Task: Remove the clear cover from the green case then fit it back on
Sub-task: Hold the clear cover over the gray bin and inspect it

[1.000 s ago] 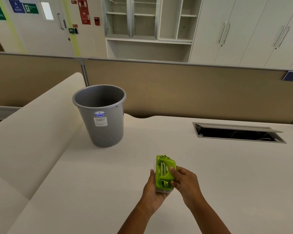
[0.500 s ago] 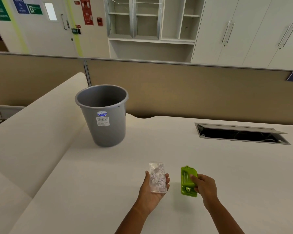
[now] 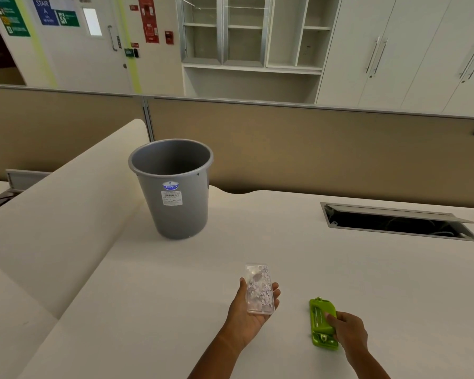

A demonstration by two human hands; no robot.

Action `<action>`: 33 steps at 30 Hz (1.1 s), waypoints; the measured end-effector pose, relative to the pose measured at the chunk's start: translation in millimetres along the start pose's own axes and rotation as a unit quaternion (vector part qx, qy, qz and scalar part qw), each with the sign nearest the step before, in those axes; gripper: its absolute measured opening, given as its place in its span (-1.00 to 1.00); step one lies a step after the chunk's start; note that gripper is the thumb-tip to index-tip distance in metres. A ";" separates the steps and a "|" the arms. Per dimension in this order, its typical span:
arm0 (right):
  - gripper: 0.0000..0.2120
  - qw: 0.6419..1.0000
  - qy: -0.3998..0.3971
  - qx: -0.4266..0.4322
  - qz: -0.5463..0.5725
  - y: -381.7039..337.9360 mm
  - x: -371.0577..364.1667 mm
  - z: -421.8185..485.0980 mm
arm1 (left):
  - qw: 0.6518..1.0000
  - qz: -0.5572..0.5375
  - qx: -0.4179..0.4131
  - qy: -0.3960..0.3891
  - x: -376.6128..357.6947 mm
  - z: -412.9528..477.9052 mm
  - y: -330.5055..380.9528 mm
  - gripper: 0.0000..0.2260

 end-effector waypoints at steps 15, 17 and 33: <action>-0.69 0.992 0.074 0.086 -0.052 -24.9 8.2 -27.2 | 1.000 0.002 0.004 -0.004 -0.2 5.3 -1.7 -0.50; -0.79 0.993 0.034 0.117 -0.005 -40.8 3.3 -46.0 | 1.000 0.007 -0.002 -0.007 0.9 7.6 -0.9 -0.52; -0.86 0.908 -0.364 -0.019 0.205 -74.3 -47.8 -114.9 | 0.995 0.049 -0.072 -0.050 -11.7 7.1 14.7 -0.56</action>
Point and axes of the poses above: each hand's wrist, its own z-axis towards the middle knuckle, its own x-axis out of the back of the hand, y = z × x, the point moved 3 cm from there along z, towards the middle knuckle, and after that the axes turned 13 degrees about -x, right-handed, at the moved point
